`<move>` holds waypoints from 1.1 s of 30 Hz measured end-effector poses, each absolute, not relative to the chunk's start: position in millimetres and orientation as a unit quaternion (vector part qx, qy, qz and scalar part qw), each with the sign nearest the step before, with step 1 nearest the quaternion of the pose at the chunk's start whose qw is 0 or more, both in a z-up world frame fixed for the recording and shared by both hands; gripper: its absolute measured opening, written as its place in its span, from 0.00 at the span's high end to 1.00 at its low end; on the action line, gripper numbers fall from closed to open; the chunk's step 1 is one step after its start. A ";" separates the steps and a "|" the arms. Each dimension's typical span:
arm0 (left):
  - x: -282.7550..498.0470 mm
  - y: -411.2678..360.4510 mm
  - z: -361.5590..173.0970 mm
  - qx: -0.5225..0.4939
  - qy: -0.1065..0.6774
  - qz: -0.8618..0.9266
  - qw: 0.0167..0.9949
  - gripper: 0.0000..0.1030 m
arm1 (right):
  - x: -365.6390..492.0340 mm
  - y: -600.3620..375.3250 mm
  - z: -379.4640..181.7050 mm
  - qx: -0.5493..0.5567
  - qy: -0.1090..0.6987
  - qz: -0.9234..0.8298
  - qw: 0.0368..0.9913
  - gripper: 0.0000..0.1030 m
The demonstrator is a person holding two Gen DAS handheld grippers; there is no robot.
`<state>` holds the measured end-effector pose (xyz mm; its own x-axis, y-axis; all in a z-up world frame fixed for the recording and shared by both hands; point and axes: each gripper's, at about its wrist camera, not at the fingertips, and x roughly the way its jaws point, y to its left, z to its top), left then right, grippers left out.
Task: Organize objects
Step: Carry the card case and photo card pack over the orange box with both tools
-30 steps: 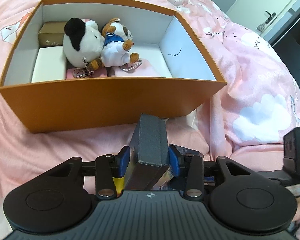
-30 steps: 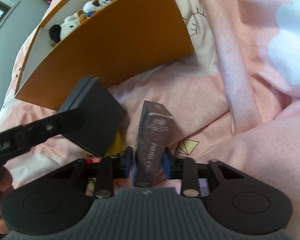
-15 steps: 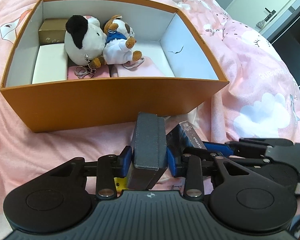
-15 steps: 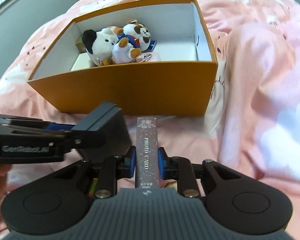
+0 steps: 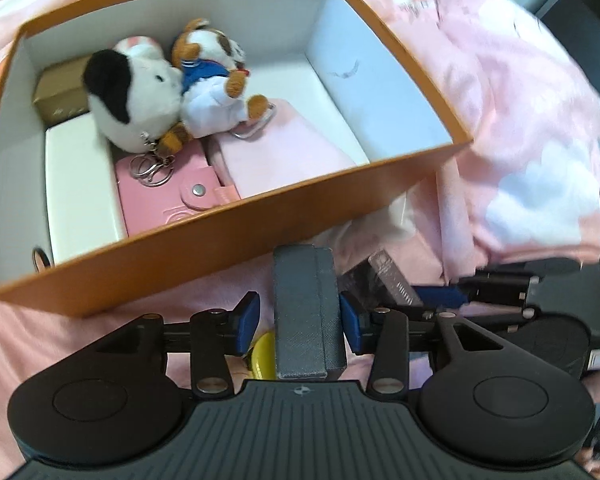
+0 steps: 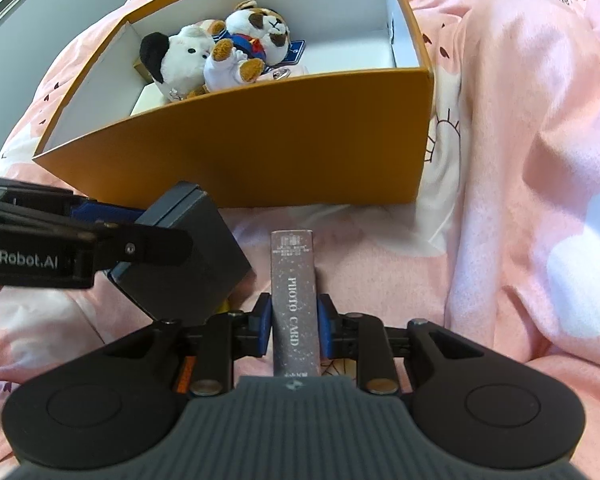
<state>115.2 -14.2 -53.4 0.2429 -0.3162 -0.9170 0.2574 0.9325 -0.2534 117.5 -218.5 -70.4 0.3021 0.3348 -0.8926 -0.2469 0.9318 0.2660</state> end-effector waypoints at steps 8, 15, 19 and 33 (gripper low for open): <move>106.0 -28.8 -48.3 0.035 0.599 -0.199 0.775 0.62 | 122.6 -214.9 -73.5 0.031 0.568 0.191 0.800 0.74; 91.4 -14.2 -34.6 -0.006 0.584 -0.197 0.787 0.63 | 120.2 -212.1 -67.9 0.005 0.565 0.201 0.800 0.77; 81.1 -4.7 -17.6 -0.035 0.559 -0.191 0.806 0.63 | 117.6 -216.5 -55.6 0.016 0.558 0.205 0.804 0.77; 80.7 15.8 55.2 -0.097 0.449 -0.188 0.868 0.63 | 120.6 -243.9 37.5 0.084 0.483 0.250 0.835 0.77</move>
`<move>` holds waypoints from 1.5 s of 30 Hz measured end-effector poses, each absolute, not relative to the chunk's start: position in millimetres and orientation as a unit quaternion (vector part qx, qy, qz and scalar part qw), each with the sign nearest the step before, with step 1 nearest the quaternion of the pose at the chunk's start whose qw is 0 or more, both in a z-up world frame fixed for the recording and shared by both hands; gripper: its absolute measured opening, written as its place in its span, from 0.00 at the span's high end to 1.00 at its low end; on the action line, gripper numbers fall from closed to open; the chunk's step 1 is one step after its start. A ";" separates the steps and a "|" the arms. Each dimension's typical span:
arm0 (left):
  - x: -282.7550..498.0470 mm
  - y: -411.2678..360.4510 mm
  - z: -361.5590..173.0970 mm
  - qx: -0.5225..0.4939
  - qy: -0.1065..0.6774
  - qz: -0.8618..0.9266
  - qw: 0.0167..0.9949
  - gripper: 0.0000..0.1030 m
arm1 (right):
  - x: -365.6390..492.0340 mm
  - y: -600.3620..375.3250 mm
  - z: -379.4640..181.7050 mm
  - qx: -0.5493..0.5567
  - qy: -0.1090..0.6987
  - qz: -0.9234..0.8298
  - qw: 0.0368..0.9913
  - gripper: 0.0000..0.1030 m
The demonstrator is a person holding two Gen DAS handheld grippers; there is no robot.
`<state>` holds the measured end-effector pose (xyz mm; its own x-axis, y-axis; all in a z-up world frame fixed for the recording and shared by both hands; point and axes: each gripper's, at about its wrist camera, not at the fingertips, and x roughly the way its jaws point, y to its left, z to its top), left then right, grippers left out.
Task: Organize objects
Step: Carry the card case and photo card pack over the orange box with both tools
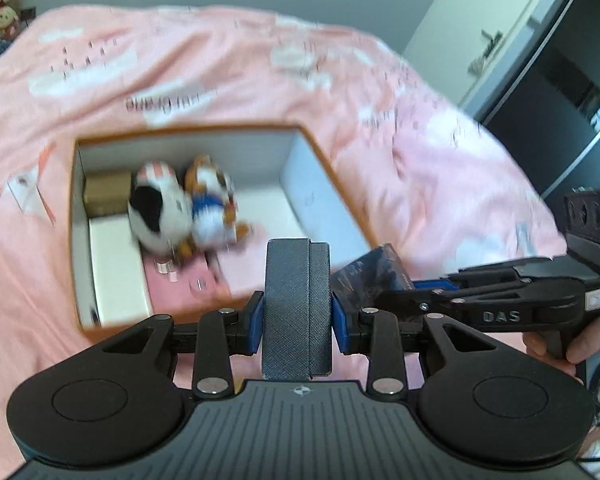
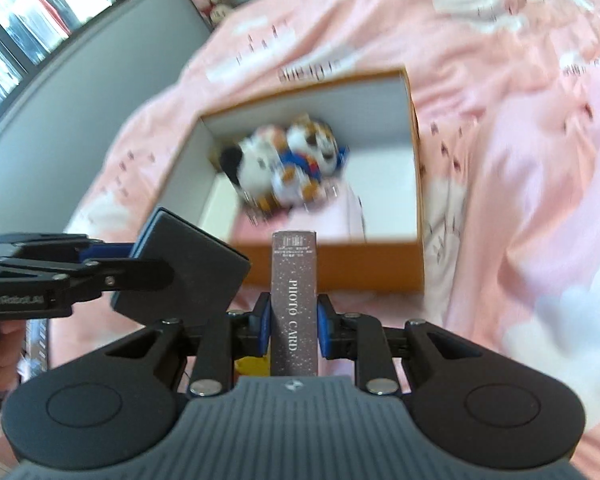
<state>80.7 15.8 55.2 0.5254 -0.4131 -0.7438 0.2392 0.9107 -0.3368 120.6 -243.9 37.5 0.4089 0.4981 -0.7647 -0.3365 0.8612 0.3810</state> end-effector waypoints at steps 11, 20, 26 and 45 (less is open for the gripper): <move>156.1 27.4 43.4 -0.156 0.424 -0.134 0.882 0.63 | 202.4 -225.8 55.9 0.046 0.444 0.227 0.865 0.77; 204.2 44.7 19.6 -0.184 0.430 -0.121 0.875 0.63 | 277.5 -186.3 10.8 -0.030 0.480 0.204 0.853 0.77; 226.4 49.7 7.5 -0.196 0.434 -0.124 0.870 0.63 | 310.0 -166.3 -11.3 -0.059 0.495 0.181 0.847 0.77; 243.5 60.9 -3.8 -0.206 0.437 -0.124 0.866 0.63 | 295.7 -123.6 -48.8 -0.455 0.360 0.321 0.748 0.77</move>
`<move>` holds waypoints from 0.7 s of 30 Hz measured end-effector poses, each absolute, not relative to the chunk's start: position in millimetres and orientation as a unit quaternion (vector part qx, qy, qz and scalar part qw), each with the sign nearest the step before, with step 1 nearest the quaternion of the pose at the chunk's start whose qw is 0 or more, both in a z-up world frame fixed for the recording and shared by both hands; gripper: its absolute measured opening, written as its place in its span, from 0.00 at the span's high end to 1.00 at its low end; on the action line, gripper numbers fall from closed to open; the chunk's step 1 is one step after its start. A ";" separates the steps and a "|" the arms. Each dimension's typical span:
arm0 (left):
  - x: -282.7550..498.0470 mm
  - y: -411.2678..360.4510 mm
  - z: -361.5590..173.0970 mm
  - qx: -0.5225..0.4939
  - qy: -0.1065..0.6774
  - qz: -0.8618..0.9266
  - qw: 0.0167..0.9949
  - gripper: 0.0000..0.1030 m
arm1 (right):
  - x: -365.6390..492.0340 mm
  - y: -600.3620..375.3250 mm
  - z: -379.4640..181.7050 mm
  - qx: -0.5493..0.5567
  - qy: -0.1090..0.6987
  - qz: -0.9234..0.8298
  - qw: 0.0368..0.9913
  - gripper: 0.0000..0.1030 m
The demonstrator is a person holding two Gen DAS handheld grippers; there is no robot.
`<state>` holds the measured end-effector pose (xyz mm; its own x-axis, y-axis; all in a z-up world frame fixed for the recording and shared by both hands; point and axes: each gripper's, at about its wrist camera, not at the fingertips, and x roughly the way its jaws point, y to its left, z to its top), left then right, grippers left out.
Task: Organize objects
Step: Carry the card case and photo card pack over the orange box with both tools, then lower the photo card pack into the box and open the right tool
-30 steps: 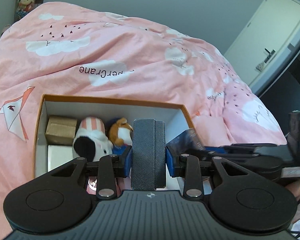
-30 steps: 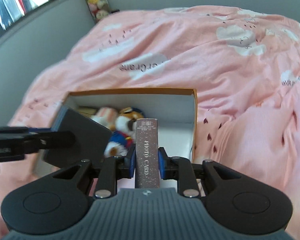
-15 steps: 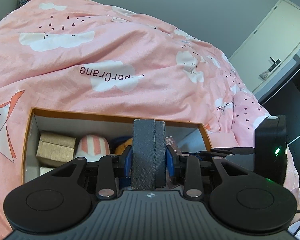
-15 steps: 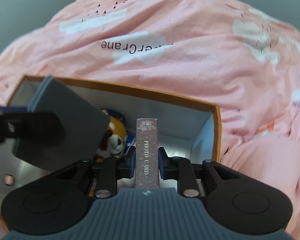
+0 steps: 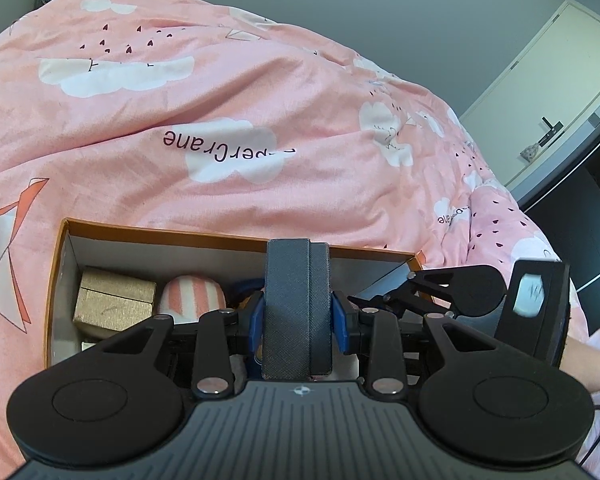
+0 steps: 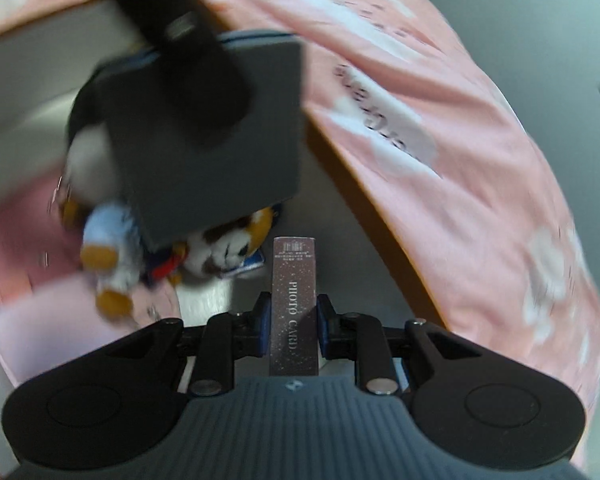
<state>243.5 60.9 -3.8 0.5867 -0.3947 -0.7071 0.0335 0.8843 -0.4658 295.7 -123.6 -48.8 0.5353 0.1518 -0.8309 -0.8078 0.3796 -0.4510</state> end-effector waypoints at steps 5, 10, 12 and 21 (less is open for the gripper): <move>243.5 60.0 -4.6 -0.206 0.441 -0.123 0.865 0.63 | 282.6 -126.5 -63.6 -0.541 0.295 0.366 0.697 0.77; 243.2 58.2 -6.8 -0.203 0.446 -0.124 0.863 0.63 | 271.8 -128.5 -72.6 -0.594 0.256 0.371 0.667 0.76; 243.0 57.5 -7.4 -0.202 0.447 -0.125 0.862 0.62 | 271.9 -129.5 -72.3 -0.599 0.258 0.369 0.662 0.76; 242.5 57.8 -7.4 -0.203 0.449 -0.127 0.861 0.62 | 268.0 -138.9 -56.6 -0.585 0.287 0.364 0.666 0.63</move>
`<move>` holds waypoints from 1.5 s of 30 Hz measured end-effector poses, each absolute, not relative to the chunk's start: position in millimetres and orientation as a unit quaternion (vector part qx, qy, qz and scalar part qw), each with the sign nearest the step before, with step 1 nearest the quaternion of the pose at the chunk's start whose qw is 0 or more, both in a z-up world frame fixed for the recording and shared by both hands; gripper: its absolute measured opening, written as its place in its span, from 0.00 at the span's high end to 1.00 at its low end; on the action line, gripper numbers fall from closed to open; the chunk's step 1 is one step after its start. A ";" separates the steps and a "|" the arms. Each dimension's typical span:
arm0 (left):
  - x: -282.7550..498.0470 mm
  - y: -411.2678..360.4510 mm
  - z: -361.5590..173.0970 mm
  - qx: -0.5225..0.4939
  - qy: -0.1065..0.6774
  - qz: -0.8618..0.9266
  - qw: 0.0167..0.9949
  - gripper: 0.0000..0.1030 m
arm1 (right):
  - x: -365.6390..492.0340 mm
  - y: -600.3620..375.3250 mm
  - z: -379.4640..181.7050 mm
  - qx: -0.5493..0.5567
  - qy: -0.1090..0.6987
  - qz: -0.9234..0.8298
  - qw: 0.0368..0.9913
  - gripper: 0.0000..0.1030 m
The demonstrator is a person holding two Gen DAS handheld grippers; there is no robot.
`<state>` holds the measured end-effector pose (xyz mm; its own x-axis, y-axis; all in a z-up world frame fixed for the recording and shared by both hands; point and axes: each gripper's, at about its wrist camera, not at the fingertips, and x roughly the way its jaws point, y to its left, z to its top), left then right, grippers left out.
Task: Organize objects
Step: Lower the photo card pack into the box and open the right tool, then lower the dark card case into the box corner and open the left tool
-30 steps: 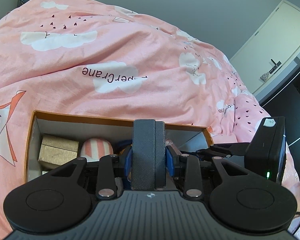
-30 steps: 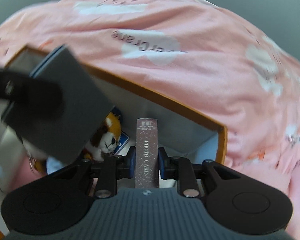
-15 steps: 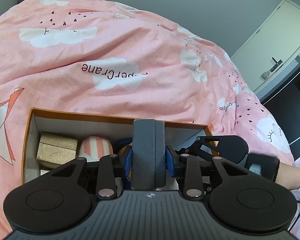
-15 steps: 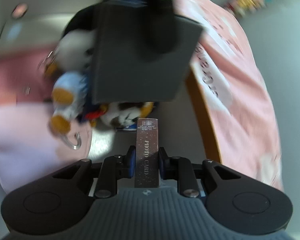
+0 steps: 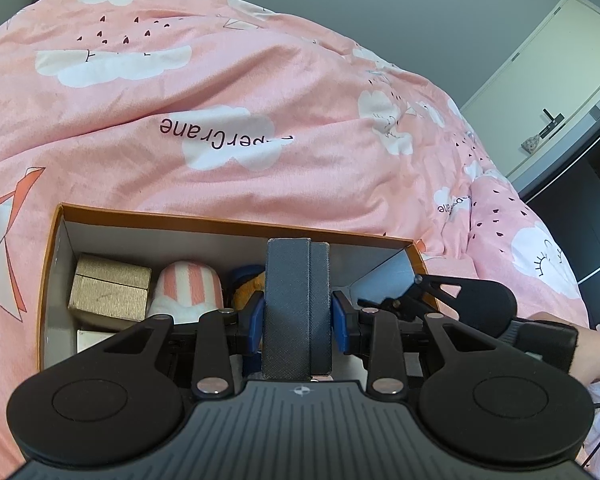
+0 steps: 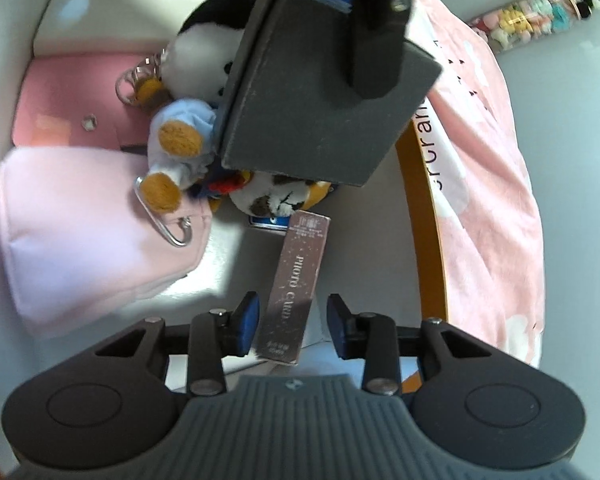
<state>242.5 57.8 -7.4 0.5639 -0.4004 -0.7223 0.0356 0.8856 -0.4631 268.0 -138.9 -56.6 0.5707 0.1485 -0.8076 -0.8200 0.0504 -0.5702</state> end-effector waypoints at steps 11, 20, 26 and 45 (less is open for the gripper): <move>238.3 52.9 -5.9 -0.192 0.451 -0.120 0.863 0.62 | 253.1 -137.3 -68.0 -0.671 0.230 0.369 0.601 0.75; 237.1 51.9 -4.4 -0.192 0.448 -0.123 0.865 0.63 | 272.3 -136.1 -72.2 -0.692 0.241 0.346 0.586 0.91; 235.1 47.4 -1.7 -0.209 0.438 -0.146 0.862 0.63 | 307.9 -129.0 -36.3 -0.537 0.340 0.368 0.678 0.90; 235.1 2.8 -37.7 -0.291 0.479 -0.163 0.812 0.63 | 304.3 -179.7 52.0 -0.335 0.289 0.254 0.860 0.96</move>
<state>235.1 2.8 -37.7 0.4885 -0.5438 -0.6824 -0.0143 0.7769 -0.6294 304.3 -179.7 52.0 0.7033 0.2434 -0.6679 -0.6309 0.6467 -0.4287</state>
